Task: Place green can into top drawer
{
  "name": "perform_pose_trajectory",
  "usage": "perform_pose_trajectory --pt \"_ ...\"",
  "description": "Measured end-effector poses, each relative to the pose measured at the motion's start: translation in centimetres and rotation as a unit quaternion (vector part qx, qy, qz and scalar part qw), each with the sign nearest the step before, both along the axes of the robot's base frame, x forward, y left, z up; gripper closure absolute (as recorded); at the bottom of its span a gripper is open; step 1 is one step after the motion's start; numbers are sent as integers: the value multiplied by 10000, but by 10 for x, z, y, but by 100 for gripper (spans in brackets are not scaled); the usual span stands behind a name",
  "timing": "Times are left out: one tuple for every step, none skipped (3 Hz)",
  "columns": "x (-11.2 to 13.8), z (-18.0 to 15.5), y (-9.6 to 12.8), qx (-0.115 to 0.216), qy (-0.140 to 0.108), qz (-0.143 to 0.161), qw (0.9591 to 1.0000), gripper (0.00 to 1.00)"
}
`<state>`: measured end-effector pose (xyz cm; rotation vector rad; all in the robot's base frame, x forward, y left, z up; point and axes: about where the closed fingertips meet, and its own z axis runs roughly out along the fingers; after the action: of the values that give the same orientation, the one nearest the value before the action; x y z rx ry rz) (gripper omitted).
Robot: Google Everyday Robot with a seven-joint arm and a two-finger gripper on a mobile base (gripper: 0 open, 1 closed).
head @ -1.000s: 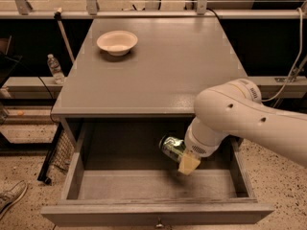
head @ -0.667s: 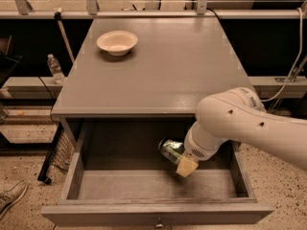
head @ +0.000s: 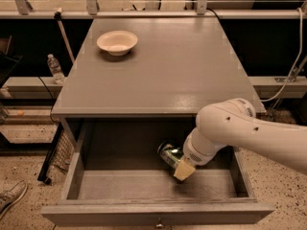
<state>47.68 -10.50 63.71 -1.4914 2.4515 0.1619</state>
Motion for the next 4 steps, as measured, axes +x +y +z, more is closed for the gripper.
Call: perform_pose_trajectory --pt "0 1 0 -9 -10 6 10000 68" --pt "-1 2 0 -17 -19 11 10000 37" --pt "-1 3 0 -22 -25 15 10000 13" --pt "-2 4 0 -28 -31 18 10000 0"
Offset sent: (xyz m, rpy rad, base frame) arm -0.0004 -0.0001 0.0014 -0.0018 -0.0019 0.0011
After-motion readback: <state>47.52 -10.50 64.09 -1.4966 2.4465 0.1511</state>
